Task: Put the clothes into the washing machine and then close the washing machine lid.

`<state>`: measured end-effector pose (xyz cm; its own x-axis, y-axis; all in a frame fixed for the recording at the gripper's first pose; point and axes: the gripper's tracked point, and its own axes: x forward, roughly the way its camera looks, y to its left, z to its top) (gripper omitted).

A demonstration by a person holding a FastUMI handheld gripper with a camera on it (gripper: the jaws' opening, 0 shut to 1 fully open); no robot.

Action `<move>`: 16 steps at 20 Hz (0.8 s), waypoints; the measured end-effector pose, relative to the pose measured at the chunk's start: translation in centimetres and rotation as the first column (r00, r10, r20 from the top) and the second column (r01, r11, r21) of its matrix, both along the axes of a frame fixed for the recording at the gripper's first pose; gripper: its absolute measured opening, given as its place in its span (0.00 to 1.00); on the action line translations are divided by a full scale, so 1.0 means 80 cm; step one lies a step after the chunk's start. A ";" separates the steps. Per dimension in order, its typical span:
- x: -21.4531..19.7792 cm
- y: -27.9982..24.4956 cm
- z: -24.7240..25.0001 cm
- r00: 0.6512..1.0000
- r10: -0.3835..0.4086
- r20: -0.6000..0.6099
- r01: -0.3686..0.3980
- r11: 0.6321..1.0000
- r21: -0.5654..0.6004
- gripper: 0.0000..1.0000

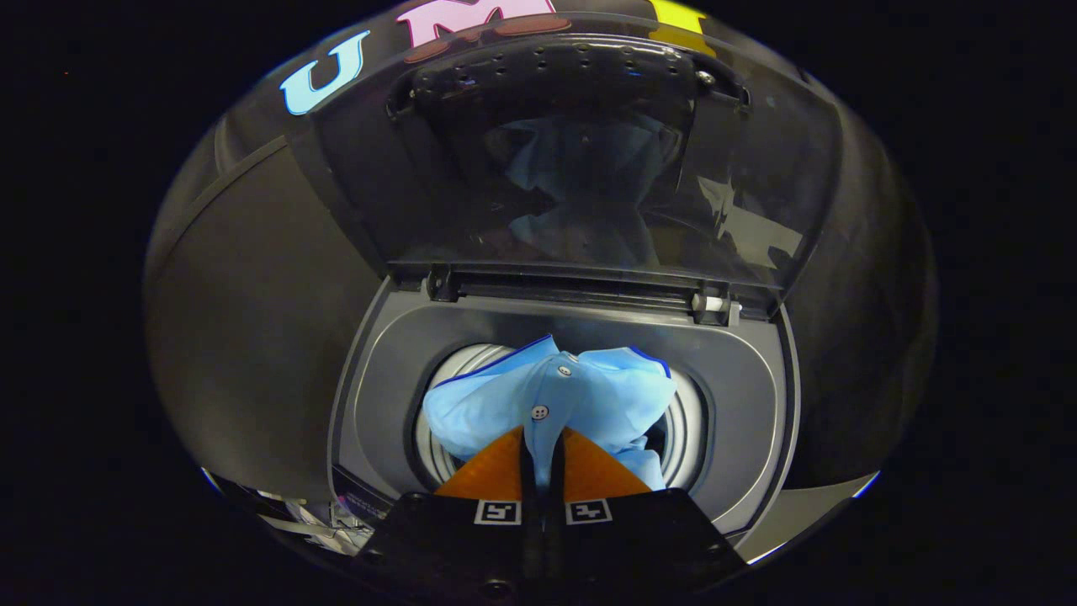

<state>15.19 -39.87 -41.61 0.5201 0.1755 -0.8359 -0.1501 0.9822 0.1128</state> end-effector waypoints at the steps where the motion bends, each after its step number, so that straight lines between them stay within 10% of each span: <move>1: 0.000 -0.001 -0.002 1.000 0.000 -0.002 0.000 1.000 -0.002 0.04; 7: -0.003 -0.002 -0.006 1.000 -0.003 -0.006 0.003 1.000 -0.012 0.05; 13: -0.005 -0.014 -0.008 0.999 -0.031 0.029 0.032 0.998 -0.045 0.99; 16: -0.012 -0.011 -0.004 0.999 -0.018 0.029 0.019 0.999 -0.040 0.99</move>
